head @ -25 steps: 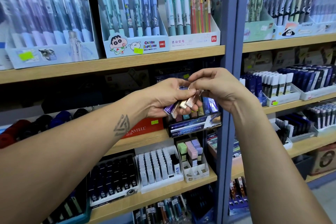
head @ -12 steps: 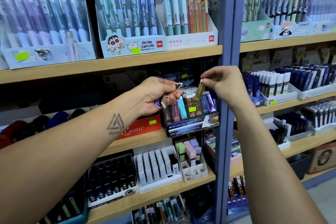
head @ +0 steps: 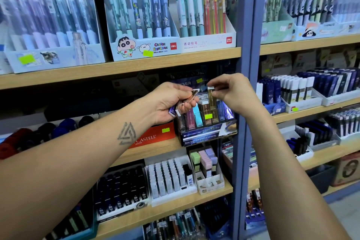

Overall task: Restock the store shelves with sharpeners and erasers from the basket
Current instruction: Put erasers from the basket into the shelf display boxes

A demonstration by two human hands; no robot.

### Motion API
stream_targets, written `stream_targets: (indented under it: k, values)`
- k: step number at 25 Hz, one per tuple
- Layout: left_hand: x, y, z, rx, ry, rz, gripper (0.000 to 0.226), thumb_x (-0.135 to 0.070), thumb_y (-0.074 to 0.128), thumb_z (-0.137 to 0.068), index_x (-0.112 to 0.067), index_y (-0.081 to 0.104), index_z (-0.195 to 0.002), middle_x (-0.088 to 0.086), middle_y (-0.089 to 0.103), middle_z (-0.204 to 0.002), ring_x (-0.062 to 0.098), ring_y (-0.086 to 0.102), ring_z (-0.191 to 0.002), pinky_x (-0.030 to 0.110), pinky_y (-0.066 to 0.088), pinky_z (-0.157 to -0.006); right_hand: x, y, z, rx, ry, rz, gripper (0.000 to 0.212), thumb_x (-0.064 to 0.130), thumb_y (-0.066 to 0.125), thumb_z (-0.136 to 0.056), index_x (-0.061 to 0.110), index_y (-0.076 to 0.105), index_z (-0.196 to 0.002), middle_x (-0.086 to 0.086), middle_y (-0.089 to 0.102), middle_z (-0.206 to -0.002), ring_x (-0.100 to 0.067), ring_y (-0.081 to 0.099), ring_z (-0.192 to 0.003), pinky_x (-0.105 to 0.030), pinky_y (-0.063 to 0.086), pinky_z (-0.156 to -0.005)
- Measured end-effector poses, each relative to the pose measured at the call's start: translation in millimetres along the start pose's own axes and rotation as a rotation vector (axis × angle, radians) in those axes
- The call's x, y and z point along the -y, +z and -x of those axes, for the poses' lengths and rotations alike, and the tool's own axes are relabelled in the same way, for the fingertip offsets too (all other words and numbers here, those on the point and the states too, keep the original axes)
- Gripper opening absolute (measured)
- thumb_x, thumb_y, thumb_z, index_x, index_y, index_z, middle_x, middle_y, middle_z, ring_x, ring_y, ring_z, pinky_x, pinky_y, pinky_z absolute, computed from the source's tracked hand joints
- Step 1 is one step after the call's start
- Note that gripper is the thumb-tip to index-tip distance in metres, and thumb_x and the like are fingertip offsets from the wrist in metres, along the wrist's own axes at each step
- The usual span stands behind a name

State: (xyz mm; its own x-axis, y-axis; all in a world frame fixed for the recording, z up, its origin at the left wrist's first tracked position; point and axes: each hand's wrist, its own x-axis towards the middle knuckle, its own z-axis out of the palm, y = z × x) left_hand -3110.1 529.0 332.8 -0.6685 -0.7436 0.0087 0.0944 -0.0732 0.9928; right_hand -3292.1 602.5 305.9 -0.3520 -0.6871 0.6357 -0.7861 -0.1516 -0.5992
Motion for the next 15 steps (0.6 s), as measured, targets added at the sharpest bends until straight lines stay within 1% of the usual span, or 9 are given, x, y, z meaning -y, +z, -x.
stream_targets:
  k: [1,3,6,8,9,10,12,13,15]
  values:
    - [0.0,0.5,0.4,0.001,-0.002,-0.005,0.027,0.010,0.046,-0.098,0.003,0.049,-0.124,0.024,0.064,-0.077,0.014,0.057,-0.048,0.015,0.043,-0.037,-0.8,-1.1,-0.1,-0.015,0.007,0.012,0.028,-0.004,0.073,-0.084,0.012,0.076,-0.106,-0.003,0.068,-0.087,-0.015,0.066,-0.082,-0.009,0.048,-0.077]
    - [-0.2,0.9,1.4,-0.003,-0.003,-0.019,0.027,0.010,0.046,-0.098,0.003,0.049,-0.124,0.023,0.063,-0.078,0.014,0.057,-0.048,0.015,0.043,-0.037,-0.9,-2.4,0.6,-0.033,0.027,0.011,0.028,-0.007,0.072,-0.084,0.011,0.076,-0.105,-0.005,0.068,-0.087,-0.018,0.066,-0.082,-0.016,0.051,-0.080]
    - [-1.8,0.8,1.9,-0.015,0.003,-0.014,0.026,0.010,0.046,-0.098,0.003,0.050,-0.123,0.024,0.064,-0.080,0.014,0.058,-0.049,0.015,0.044,-0.038,0.9,-0.4,1.7,0.067,0.005,0.055,0.026,-0.006,0.073,-0.083,0.013,0.077,-0.101,0.003,0.067,-0.081,-0.015,0.066,-0.083,-0.026,0.054,-0.086]
    - [-2.9,1.6,3.0,-0.022,0.013,0.001,0.029,0.010,0.047,-0.098,0.006,0.049,-0.126,0.024,0.064,-0.079,0.015,0.061,-0.049,0.016,0.046,-0.039,3.1,-1.6,0.8,0.114,-0.032,0.101,0.021,0.002,0.074,-0.085,0.018,0.077,-0.098,0.010,0.066,-0.086,-0.013,0.064,-0.088,-0.028,0.052,-0.086]
    - [-3.5,1.9,3.8,-0.024,0.019,0.012,0.031,0.010,0.047,-0.098,0.008,0.048,-0.129,0.024,0.064,-0.079,0.016,0.063,-0.050,0.017,0.048,-0.040,4.1,-3.8,-0.5,0.117,-0.047,0.113,0.019,0.003,0.073,-0.086,0.020,0.077,-0.095,0.010,0.067,-0.091,-0.013,0.063,-0.091,-0.028,0.051,-0.085]
    - [-4.1,2.0,4.6,-0.026,0.023,0.022,0.032,0.010,0.047,-0.098,0.008,0.047,-0.131,0.024,0.065,-0.079,0.017,0.066,-0.052,0.018,0.050,-0.042,4.6,-5.7,-2.2,0.120,-0.049,0.123,0.020,0.002,0.070,-0.087,0.021,0.077,-0.089,0.009,0.067,-0.097,-0.013,0.063,-0.092,-0.026,0.050,-0.083]
    - [-5.7,1.7,5.4,-0.034,0.028,0.044,0.032,0.010,0.047,-0.099,0.009,0.047,-0.131,0.024,0.065,-0.081,0.022,0.070,-0.056,0.022,0.054,-0.045,4.4,-7.8,-2.7,0.142,-0.019,0.159,0.035,-0.007,0.059,-0.087,0.023,0.076,-0.078,0.010,0.065,-0.103,-0.013,0.060,-0.094,-0.022,0.048,-0.079]
    - [-6.2,1.8,5.3,-0.040,0.027,0.055,0.032,0.010,0.046,-0.099,0.009,0.047,-0.131,0.024,0.066,-0.081,0.024,0.072,-0.058,0.025,0.056,-0.047,3.5,-7.0,-1.7,0.155,0.002,0.168,0.041,-0.009,0.056,-0.085,0.024,0.075,-0.075,0.010,0.064,-0.105,-0.013,0.060,-0.096,-0.023,0.048,-0.078]
    - [-6.4,2.5,5.9,-0.048,0.027,0.081,0.031,0.010,0.046,-0.099,0.010,0.047,-0.130,0.025,0.066,-0.081,0.028,0.073,-0.062,0.032,0.060,-0.051,1.3,-4.9,0.3,0.166,0.018,0.163,0.046,-0.014,0.051,-0.082,0.024,0.077,-0.076,0.008,0.067,-0.107,-0.015,0.061,-0.101,-0.025,0.048,-0.079]
